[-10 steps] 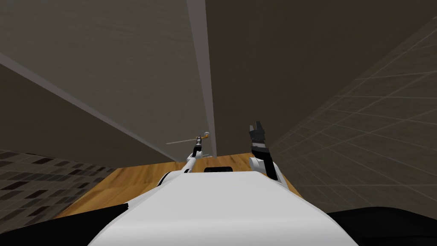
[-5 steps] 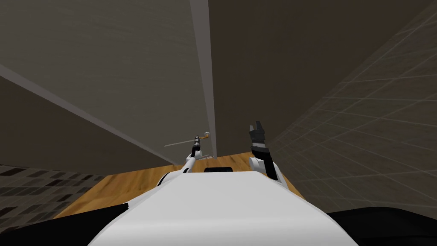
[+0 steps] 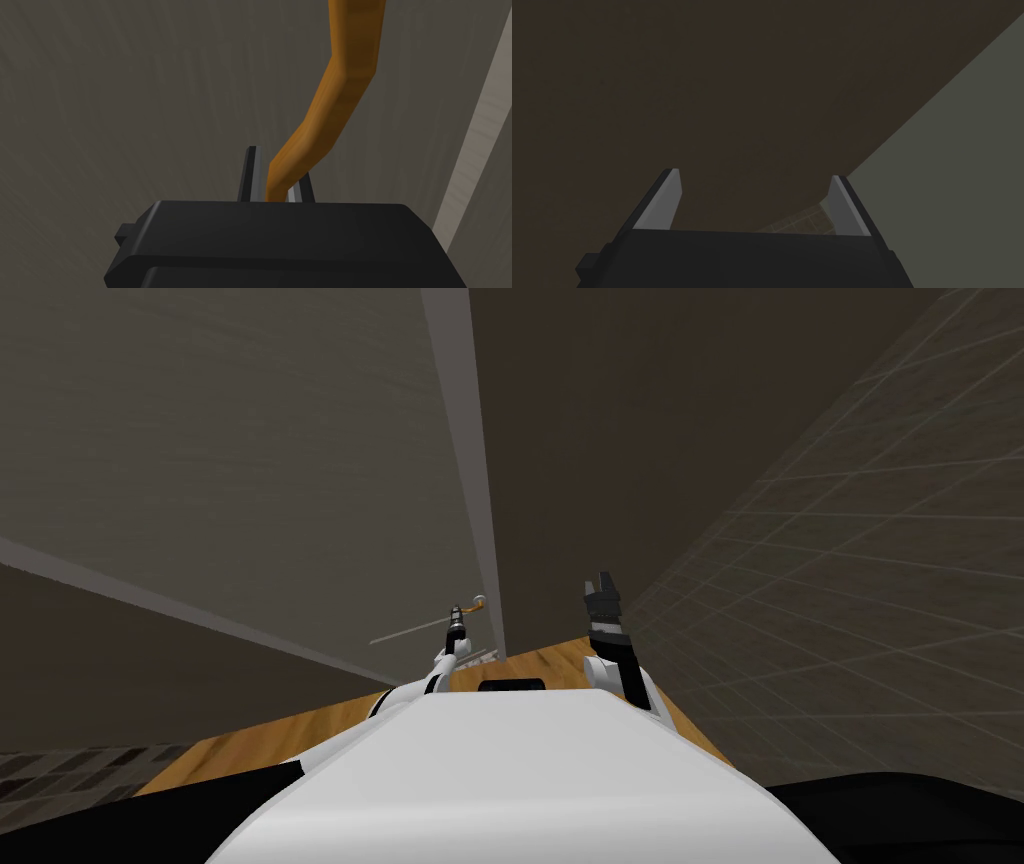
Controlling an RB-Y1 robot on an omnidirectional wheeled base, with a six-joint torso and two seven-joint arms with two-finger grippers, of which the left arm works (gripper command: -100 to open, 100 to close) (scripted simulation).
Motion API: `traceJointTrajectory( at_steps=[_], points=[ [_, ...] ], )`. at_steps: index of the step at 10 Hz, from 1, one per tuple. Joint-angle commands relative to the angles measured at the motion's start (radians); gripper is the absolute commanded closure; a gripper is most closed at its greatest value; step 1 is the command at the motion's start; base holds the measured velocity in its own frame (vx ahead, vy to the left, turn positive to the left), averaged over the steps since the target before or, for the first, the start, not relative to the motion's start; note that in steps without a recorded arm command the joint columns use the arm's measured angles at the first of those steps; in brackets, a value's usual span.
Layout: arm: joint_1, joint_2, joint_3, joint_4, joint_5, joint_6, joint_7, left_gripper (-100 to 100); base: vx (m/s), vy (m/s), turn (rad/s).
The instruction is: Push the door open
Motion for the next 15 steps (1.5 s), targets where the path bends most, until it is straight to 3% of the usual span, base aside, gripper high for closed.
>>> traceJointTrajectory(
  at_steps=[1,3,5,7,8,9,11,12,14,15],
  points=[
    [0.008,0.005,0.019,-0.038,0.009,-0.003,-0.015,100,0.021,0.028,-0.061],
    [0.008,0.005,0.019,-0.038,0.009,-0.003,-0.015,100,0.001,0.004,-0.004],
    [0.0,0.004,0.064,-0.029,0.035,-0.021,-0.05,100,0.009,0.031,-0.15],
    [0.0,0.004,0.064,-0.029,0.035,-0.021,-0.05,100,0.018,0.041,-0.027],
    [-0.004,0.003,0.087,-0.024,0.048,-0.03,-0.068,100,0.018,0.016,-0.107],
    [-0.004,0.003,0.087,-0.024,0.048,-0.03,-0.068,100,0.023,0.022,-0.072],
    [-0.013,0.0,0.132,-0.014,0.074,-0.048,-0.104,100,0.022,0.04,-0.155],
    [-0.013,0.0,0.132,-0.014,0.074,-0.048,-0.104,100,0.023,0.043,-0.077],
    [-0.021,-0.002,0.178,-0.005,0.1,-0.066,-0.139,100,0.036,0.05,-0.144],
    [-0.021,-0.002,0.178,0.002,0.1,-0.066,-0.139,100,0.021,0.044,-0.076]
  ],
)
